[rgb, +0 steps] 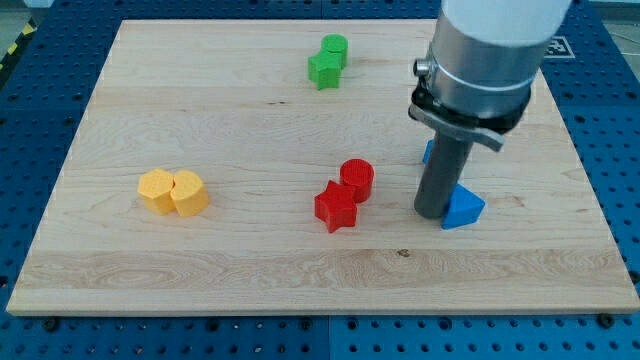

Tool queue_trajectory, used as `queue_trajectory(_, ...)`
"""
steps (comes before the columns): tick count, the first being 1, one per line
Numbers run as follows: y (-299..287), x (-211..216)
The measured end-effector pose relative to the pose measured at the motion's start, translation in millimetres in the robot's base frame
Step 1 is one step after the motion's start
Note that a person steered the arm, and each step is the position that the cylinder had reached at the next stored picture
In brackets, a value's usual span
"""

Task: Place blue triangle below the blue cube

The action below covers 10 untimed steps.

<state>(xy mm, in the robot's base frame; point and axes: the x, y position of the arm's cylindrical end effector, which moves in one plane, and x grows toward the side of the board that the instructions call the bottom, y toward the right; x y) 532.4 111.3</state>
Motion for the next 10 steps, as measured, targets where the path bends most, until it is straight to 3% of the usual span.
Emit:
queue_trajectory(2, 13.6, 49.7)
queue_trajectory(5, -14.4, 15.7)
queue_trajectory(7, 37.9, 16.3)
queue_trajectory(10, 47.2, 0.1)
